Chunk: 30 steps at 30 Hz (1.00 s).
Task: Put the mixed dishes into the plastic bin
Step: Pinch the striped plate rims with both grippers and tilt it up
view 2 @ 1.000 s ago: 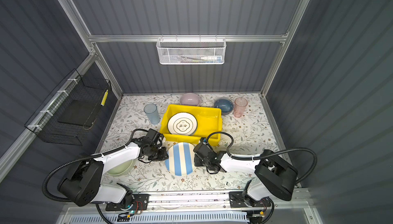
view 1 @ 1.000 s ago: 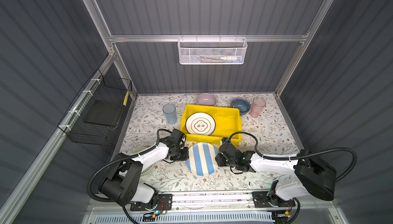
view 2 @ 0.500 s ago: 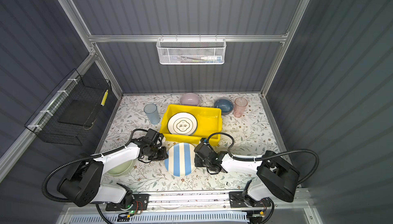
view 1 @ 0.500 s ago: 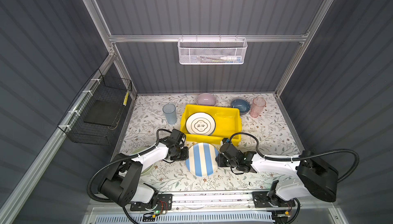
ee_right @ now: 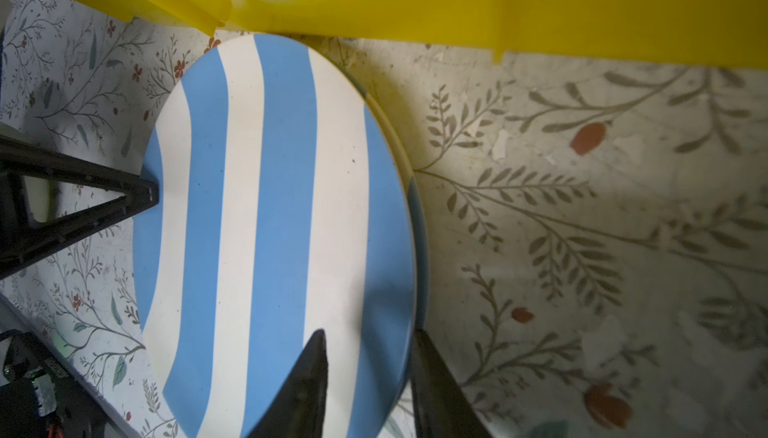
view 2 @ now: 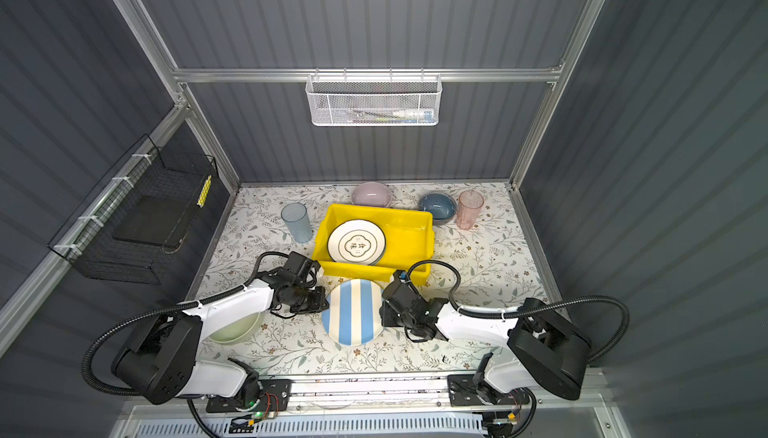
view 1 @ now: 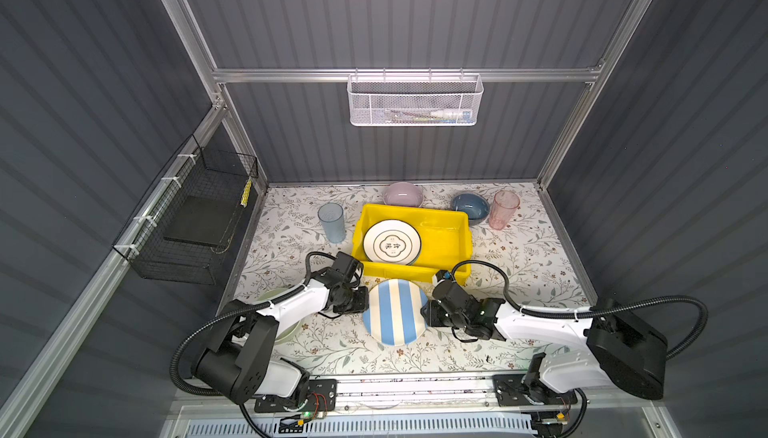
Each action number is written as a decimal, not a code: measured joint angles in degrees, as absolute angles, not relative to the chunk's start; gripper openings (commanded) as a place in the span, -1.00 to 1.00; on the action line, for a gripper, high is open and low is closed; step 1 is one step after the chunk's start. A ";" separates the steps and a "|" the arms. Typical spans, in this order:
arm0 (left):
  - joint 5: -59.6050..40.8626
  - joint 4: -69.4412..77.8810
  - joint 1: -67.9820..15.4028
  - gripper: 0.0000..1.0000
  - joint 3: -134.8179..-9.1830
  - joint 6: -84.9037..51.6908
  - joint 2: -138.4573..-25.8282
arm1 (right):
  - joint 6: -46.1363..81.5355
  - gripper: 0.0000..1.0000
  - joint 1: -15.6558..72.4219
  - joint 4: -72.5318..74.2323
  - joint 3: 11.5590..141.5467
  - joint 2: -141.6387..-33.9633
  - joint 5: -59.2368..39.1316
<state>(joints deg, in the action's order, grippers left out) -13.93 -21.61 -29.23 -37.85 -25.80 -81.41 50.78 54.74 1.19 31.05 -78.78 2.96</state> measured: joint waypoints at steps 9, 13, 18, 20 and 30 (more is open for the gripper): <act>-14.20 -21.12 -29.28 -0.79 -37.74 -26.00 -81.36 | 52.53 -0.36 53.32 5.96 28.32 -78.19 0.80; -14.24 -20.84 -29.28 -0.82 -37.63 -26.02 -81.34 | 52.49 -0.46 53.04 8.69 26.17 -77.12 -0.30; -14.17 -20.49 -29.28 -0.83 -37.58 -25.98 -81.34 | 52.31 -0.51 52.80 11.90 22.94 -74.37 -2.28; -14.13 -20.40 -29.28 -0.83 -37.52 -25.98 -81.34 | 52.29 -0.51 52.80 12.97 21.69 -72.34 -3.01; -13.39 -20.36 -29.61 -0.84 -37.39 -26.00 -81.62 | 50.94 -0.51 52.86 17.72 21.45 -67.48 -4.95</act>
